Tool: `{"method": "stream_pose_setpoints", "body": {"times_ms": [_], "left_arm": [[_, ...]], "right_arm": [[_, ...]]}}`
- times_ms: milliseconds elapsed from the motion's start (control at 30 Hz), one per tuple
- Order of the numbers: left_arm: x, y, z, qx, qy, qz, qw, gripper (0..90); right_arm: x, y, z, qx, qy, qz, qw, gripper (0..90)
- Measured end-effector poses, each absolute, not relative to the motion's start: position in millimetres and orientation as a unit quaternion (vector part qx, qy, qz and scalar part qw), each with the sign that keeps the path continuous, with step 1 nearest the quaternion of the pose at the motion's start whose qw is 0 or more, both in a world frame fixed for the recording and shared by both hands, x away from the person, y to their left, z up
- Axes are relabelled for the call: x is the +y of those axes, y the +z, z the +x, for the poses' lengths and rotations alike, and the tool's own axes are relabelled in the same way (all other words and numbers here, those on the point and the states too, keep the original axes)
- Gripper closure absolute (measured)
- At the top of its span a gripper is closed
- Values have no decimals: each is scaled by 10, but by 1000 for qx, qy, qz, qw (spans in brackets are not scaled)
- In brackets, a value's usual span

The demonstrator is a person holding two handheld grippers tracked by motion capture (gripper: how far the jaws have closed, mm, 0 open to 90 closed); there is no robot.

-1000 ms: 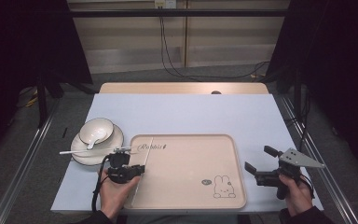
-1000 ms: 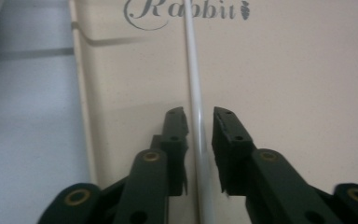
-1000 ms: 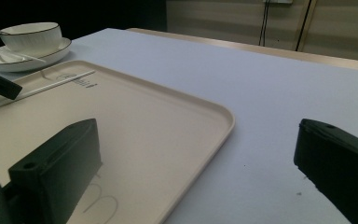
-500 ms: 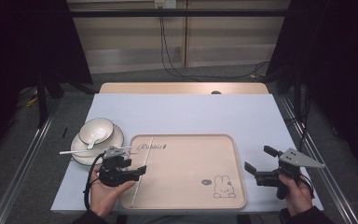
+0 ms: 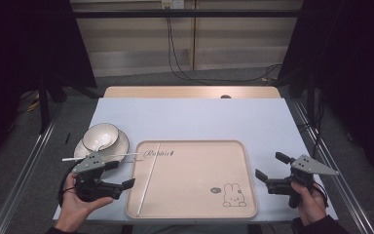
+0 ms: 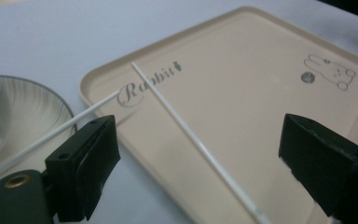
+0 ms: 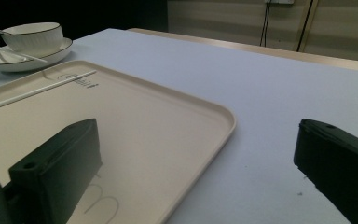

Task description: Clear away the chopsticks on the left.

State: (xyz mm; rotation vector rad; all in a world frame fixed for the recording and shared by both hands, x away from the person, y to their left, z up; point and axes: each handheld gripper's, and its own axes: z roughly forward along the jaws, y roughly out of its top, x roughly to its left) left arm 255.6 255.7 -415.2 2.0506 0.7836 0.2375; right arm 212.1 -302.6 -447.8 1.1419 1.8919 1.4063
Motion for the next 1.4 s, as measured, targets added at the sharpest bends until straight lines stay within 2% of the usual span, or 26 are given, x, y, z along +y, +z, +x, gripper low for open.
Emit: {"method": "stream_pose_setpoints", "body": {"times_ms": [67, 133, 500, 567, 633, 700, 867, 933, 1033, 1267, 1400], "left_arm": [[2658, -4149, 2557, 303, 104, 840, 438, 99], [2776, -4140, 2565, 285, 89, 846, 441, 64], [3392, -4065, 2716, 240, 129, 855, 442, 89], [3498, -4078, 2775, 238, 137, 858, 433, 138], [3598, -4103, 2856, 246, 123, 862, 426, 166], [3651, -4124, 2920, 245, 119, 867, 418, 234], [3712, -4182, 3134, 228, 97, 891, 380, 214], [3716, -4219, 3196, 232, 89, 893, 375, 172], [3740, -4242, 3271, 238, 101, 896, 360, 200], [3736, -4272, 3447, 217, 97, 908, 345, 414], [3716, -4312, 3532, 214, 99, 912, 336, 499]], "right_arm": [[-3023, -4480, 2121, 699, 519, 420, 257, 3], [-3023, -4479, 2122, 699, 520, 419, 257, 3], [-3020, -4478, 2124, 696, 521, 420, 259, 4], [-3019, -4478, 2124, 697, 521, 420, 257, 4], [-3023, -4478, 2125, 698, 519, 420, 258, 4], [-3022, -4478, 2124, 697, 521, 420, 256, 4], [-3021, -4479, 2126, 698, 520, 420, 257, 4], [-3022, -4477, 2124, 697, 521, 421, 256, 4], [-3023, -4480, 2125, 698, 520, 421, 255, 4], [-3022, -4480, 2127, 698, 521, 421, 255, 4], [-3023, -4477, 2124, 697, 521, 422, 253, 4]]}}
